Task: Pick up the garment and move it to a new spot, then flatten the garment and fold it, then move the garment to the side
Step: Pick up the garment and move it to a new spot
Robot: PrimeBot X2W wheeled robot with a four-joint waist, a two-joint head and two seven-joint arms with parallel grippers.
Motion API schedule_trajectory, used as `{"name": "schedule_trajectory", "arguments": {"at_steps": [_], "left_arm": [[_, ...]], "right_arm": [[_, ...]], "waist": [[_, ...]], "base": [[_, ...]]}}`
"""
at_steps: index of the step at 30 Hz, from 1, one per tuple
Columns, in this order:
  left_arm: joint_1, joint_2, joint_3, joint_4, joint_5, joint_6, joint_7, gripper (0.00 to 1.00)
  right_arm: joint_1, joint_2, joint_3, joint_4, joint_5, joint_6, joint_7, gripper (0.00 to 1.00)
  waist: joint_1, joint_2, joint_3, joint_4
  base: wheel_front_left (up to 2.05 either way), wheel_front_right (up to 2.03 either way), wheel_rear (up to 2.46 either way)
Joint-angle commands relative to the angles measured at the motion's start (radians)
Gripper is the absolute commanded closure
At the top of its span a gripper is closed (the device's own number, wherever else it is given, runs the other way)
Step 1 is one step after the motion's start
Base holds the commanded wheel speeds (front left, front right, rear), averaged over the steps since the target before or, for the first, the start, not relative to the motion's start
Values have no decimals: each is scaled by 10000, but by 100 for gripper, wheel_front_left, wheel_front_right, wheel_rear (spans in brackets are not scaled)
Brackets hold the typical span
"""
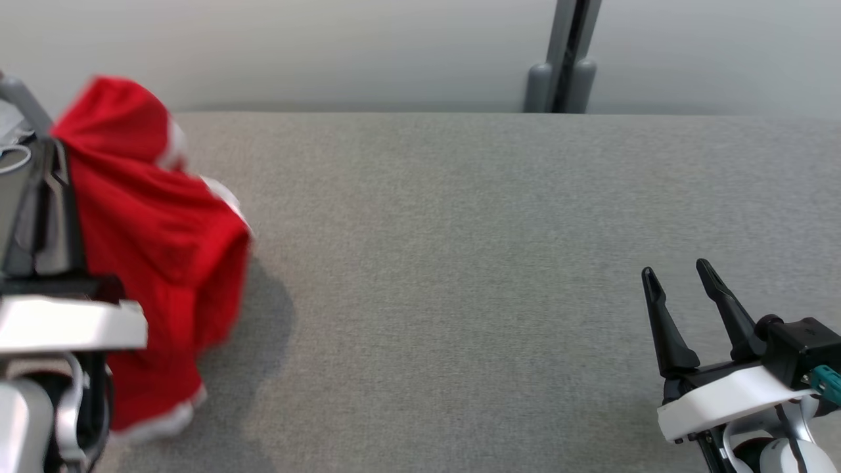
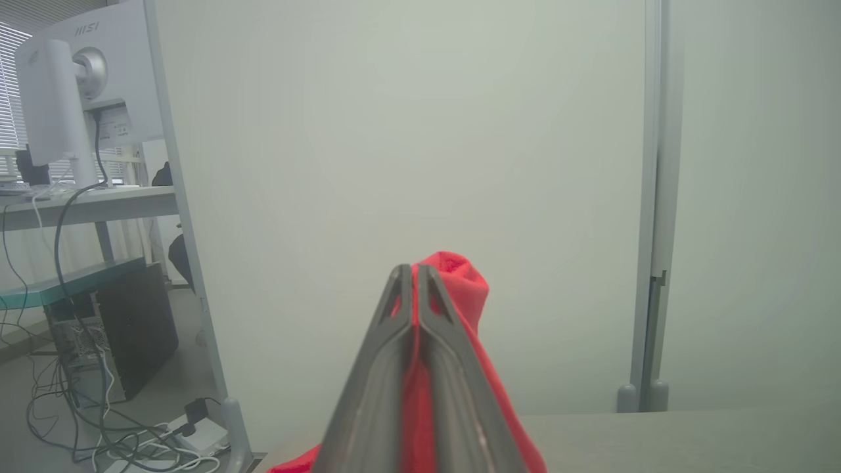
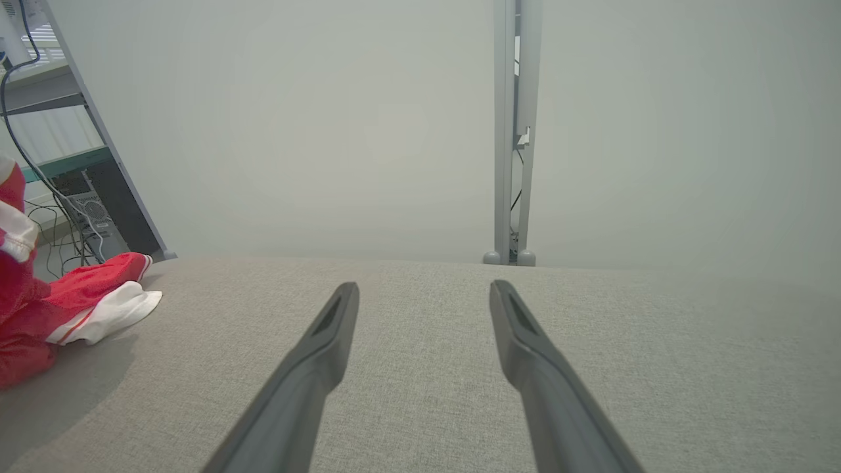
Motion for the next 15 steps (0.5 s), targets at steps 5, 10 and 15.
{"name": "schedule_trajectory", "arguments": {"at_steps": [5,10,15], "left_arm": [[1429,-124,-349,-2163,359,693,582,100],[1850,-372,-1032,-2900,299,570,825,100],[1330,-854,-2096,-2648,231,121,1011,100]], "right_arm": [[209,-12,-91,-216,108,1,69,0],[88,-12,-64,-330,205,1,51,0],[-191,-13,-12,-386,266,1,-22,0]], "waist": [[0,0,-364,-547],[0,0,-256,-1176],[0,0,121,-2149]], "base": [[0,0,0],[0,0,0],[0,0,0]]}}
